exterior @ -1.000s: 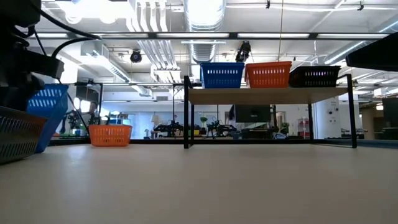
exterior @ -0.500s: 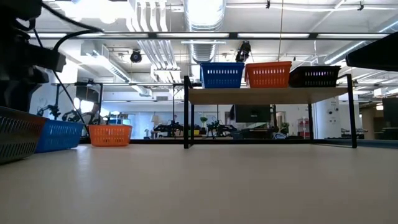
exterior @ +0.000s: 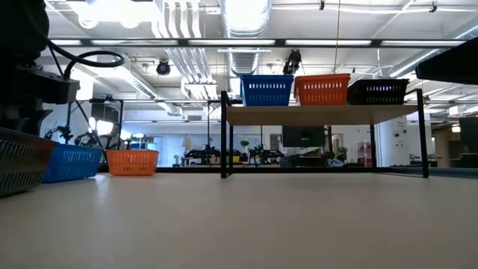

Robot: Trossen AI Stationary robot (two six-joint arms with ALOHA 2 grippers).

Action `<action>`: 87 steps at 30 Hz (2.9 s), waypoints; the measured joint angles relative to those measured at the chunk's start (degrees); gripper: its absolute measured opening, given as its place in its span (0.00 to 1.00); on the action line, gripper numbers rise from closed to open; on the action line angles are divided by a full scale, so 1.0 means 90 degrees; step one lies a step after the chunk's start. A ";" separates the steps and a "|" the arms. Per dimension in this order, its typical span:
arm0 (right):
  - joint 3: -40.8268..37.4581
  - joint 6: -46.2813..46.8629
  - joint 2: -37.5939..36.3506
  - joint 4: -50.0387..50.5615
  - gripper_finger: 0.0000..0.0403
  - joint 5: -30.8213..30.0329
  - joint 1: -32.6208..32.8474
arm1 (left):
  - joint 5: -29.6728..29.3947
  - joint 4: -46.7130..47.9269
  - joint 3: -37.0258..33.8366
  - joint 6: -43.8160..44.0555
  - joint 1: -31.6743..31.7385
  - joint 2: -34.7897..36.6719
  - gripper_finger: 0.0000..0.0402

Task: Stack baskets on shelf by color
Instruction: Move the blue bin to the center of the table, then stack the black bin on top of the black bin on the shelf

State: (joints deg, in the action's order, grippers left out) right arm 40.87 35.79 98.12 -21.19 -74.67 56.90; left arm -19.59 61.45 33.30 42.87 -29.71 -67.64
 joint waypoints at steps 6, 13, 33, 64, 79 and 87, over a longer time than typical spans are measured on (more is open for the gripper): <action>0.0592 -0.1256 -0.0284 -0.0011 0.04 0.0010 0.0434 | 0.0151 -0.0536 0.0350 -0.0799 0.0002 -0.0241 0.02; 0.1601 -0.2665 -0.0475 0.0015 0.04 -0.0050 0.1290 | 0.0199 -0.0822 0.2007 -0.1802 -0.0013 -0.0888 0.00; 0.1859 0.3457 -0.0480 0.4378 0.04 0.0518 0.1908 | 0.1118 -0.4507 0.5487 -0.5525 -0.0008 -0.4757 0.00; 0.1274 0.3981 -0.0248 0.4367 0.04 0.0441 0.0756 | 0.0673 -0.0586 0.4712 -0.3345 0.0650 -0.2801 0.52; 0.1289 0.3525 0.0164 0.3710 0.04 0.0289 0.0633 | 0.0521 0.0028 0.2822 0.2817 -0.2944 -0.0777 0.38; 0.1728 0.2175 0.0161 0.3413 0.04 0.0329 0.0432 | 0.1308 -0.0348 0.2363 0.5526 -0.3555 -0.1273 0.23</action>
State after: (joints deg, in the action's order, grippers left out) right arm 56.42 55.36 99.57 9.53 -71.70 60.78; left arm -7.83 58.32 54.57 92.61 -61.71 -79.09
